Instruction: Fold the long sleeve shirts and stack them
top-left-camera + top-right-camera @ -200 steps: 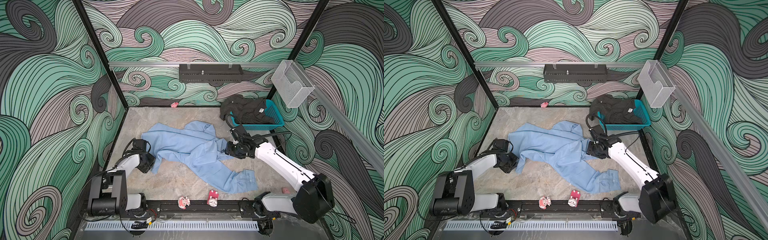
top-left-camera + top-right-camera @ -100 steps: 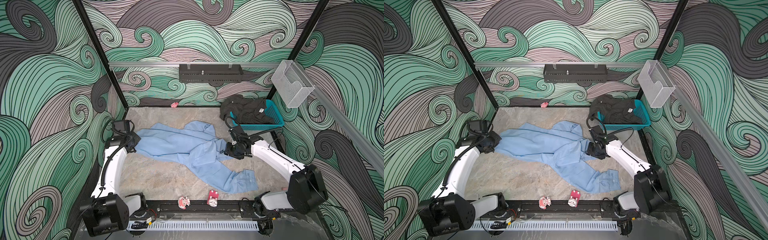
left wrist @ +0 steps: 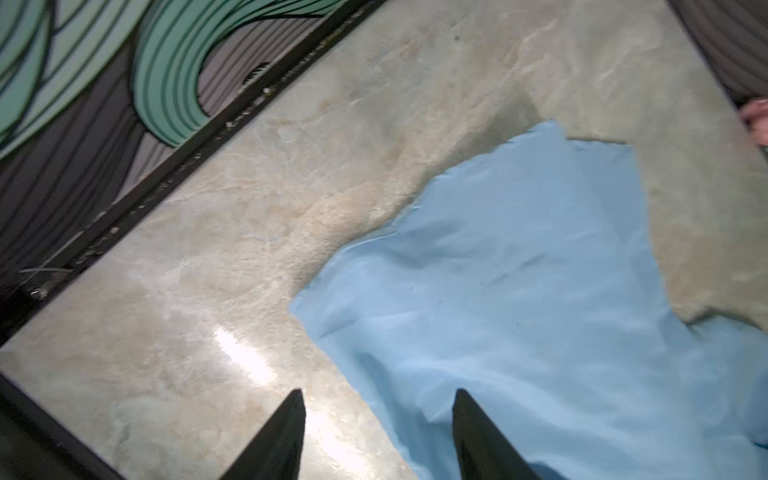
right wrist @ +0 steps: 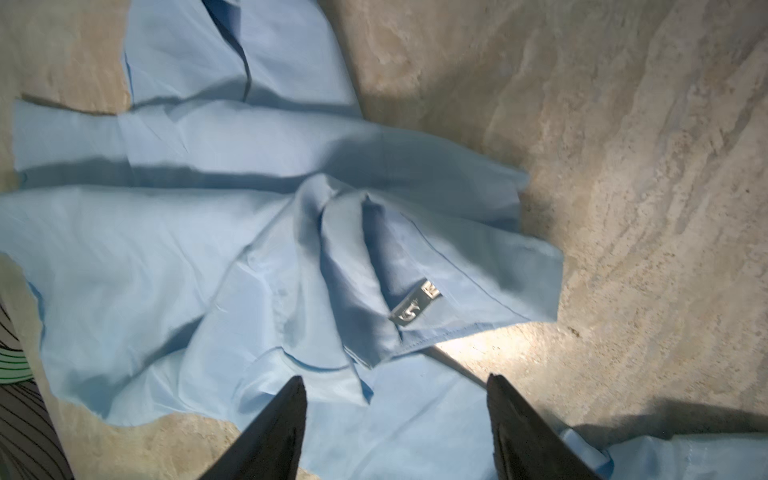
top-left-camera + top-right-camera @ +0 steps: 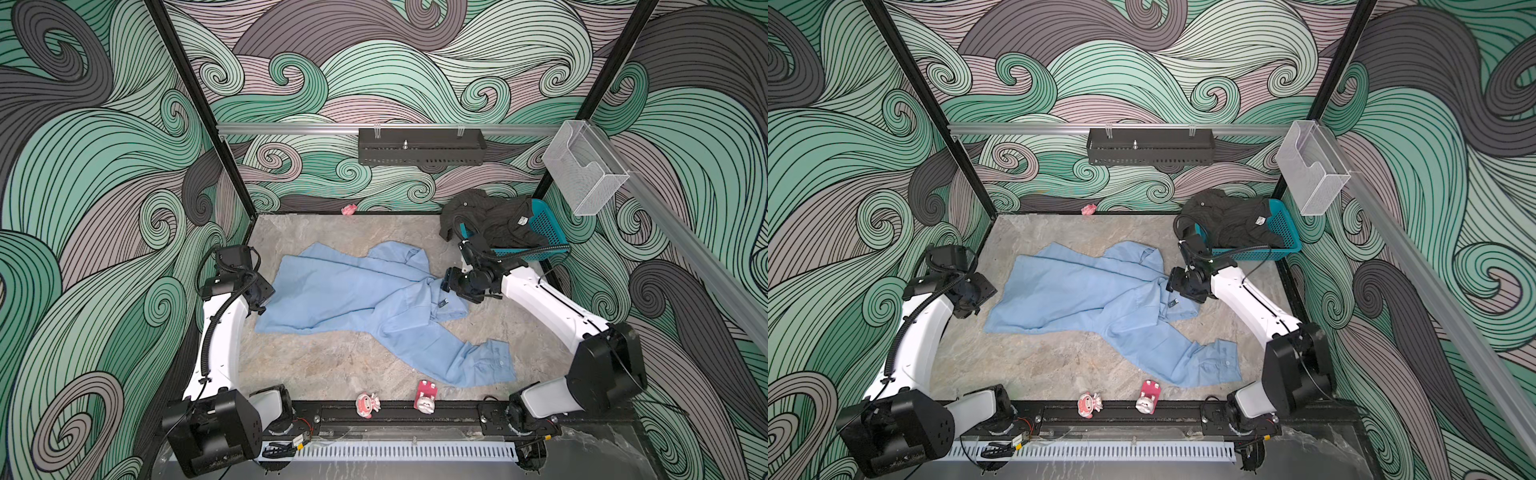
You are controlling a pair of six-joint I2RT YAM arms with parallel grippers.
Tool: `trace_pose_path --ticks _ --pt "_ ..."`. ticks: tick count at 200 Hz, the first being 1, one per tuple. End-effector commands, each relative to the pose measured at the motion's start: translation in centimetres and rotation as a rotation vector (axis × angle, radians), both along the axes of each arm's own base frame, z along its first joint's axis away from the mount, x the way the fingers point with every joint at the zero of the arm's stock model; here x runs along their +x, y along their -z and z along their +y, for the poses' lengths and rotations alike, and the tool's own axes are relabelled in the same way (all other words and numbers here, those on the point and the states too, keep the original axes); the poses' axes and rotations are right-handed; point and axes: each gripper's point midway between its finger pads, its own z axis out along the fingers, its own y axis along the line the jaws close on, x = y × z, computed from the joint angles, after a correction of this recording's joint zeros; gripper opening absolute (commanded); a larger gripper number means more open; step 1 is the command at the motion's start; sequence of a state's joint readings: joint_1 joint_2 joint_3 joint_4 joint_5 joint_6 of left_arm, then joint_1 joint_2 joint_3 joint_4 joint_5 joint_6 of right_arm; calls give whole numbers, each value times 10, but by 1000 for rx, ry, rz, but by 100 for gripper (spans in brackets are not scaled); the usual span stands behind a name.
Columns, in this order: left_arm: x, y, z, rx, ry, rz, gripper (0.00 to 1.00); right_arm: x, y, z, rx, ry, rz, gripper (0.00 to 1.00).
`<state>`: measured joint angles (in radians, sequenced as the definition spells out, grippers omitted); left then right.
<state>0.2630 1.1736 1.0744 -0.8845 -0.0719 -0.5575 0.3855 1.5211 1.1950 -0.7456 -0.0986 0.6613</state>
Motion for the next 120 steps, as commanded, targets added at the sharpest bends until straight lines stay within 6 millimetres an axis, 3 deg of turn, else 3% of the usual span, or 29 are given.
trace_pose_path --ticks 1,13,32,58,107,120 --pt "52 -14 -26 -138 117 -96 55 28 8 2 11 12 24 71" --pt "73 -8 -42 -187 179 -50 54 50 10 6 15 -1 24 70" --pt "100 19 -63 -285 238 113 53 83 16 16 -3 -48 30 70" --pt "122 39 -79 -337 257 151 53 122 43 36 6 -110 74 70" --pt "128 51 -76 -337 261 179 51 177 81 57 -2 -153 94 68" --pt "127 50 -76 -334 265 177 50 190 86 62 2 -166 78 64"
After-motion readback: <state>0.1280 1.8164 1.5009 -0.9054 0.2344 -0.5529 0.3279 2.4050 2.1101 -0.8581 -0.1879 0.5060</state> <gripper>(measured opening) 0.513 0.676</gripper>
